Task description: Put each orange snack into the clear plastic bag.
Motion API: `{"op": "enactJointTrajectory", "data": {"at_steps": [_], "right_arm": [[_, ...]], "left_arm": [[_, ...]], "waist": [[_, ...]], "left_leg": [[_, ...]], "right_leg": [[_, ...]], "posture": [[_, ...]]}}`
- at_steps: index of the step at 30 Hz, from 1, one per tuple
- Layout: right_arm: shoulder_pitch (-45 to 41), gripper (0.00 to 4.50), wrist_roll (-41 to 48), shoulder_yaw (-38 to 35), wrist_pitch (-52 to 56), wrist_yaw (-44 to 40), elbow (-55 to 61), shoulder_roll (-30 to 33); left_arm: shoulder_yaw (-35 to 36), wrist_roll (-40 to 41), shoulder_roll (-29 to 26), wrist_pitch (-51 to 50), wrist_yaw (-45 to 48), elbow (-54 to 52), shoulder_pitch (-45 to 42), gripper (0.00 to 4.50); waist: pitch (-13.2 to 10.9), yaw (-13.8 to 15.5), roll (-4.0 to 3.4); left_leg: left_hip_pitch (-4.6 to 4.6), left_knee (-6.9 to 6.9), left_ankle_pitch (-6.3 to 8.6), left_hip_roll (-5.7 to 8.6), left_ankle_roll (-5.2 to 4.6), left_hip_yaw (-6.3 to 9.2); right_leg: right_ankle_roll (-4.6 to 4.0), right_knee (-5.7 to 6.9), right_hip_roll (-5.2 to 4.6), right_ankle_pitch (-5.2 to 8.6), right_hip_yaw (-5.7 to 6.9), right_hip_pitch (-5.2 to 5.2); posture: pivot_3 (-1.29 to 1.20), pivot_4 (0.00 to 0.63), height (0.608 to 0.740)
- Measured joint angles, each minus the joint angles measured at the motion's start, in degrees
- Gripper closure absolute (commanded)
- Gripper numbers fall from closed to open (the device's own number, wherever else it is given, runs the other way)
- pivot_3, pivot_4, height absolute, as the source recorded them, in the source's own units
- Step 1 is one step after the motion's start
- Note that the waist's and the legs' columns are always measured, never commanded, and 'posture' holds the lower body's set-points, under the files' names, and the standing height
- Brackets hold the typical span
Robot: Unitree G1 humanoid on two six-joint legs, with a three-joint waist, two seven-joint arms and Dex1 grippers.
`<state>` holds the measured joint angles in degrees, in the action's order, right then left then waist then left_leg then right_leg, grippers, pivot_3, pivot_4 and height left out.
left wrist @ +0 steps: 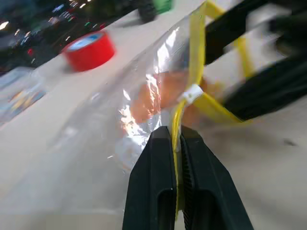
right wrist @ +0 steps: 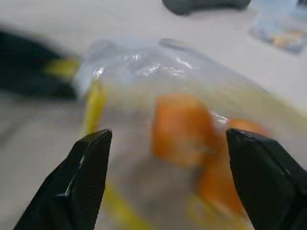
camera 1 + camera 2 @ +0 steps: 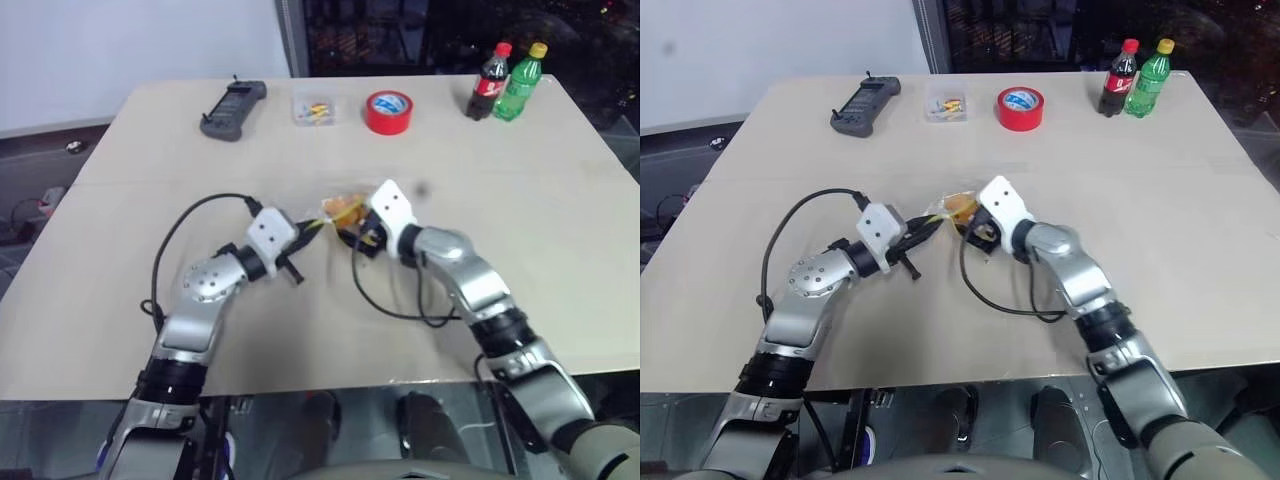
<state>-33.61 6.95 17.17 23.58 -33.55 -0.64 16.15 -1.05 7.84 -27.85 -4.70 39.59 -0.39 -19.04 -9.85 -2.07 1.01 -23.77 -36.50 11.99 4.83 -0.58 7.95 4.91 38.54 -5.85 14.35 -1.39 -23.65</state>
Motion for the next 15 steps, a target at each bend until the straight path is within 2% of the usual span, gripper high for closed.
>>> {"op": "enactJointTrajectory", "data": {"at_steps": [5, 9, 15], "right_arm": [[4.31, 0.51, -0.85, -1.82, -2.64, -3.75, 10.21, 8.06], [4.46, 0.51, -14.46, 0.51, -12.41, 0.51, 8.13, 15.25], [2.29, 0.51, -23.69, 5.11, -20.16, 4.0, -5.84, 12.68]], "left_arm": [[0.86, 1.58, 0.02, -3.16, -0.02, -0.46, -1.12, 4.5], [1.06, 2.88, -0.09, -4.4, 0.25, -0.7, -2.14, 4.5], [1.18, 3.64, -0.62, -5.01, 0.68, -1.47, -2.27, 4.5]], "waist": [[0.0, -0.34, 0.0], [0.01, -0.21, 0.02], [0.0, -0.38, 0.02]], "left_leg": [[0.04, 0.01, 0.0, -0.05, 0.0, -0.02], [0.07, -0.01, -0.01, -0.02, 0.02, -0.09], [0.07, 0.01, -0.14, -0.08, 0.23, -0.2]], "right_leg": [[0.0, 0.03, 0.05, 0.0, 0.0, -0.01], [0.0, 0.03, 0.04, 0.0, -0.01, 0.03], [0.0, 0.03, 0.05, 0.0, -0.12, -0.01]], "posture": [[0.0, 0.15, 0.74], [0.0, 0.15, 0.74], [0.0, 0.15, 0.74]]}}
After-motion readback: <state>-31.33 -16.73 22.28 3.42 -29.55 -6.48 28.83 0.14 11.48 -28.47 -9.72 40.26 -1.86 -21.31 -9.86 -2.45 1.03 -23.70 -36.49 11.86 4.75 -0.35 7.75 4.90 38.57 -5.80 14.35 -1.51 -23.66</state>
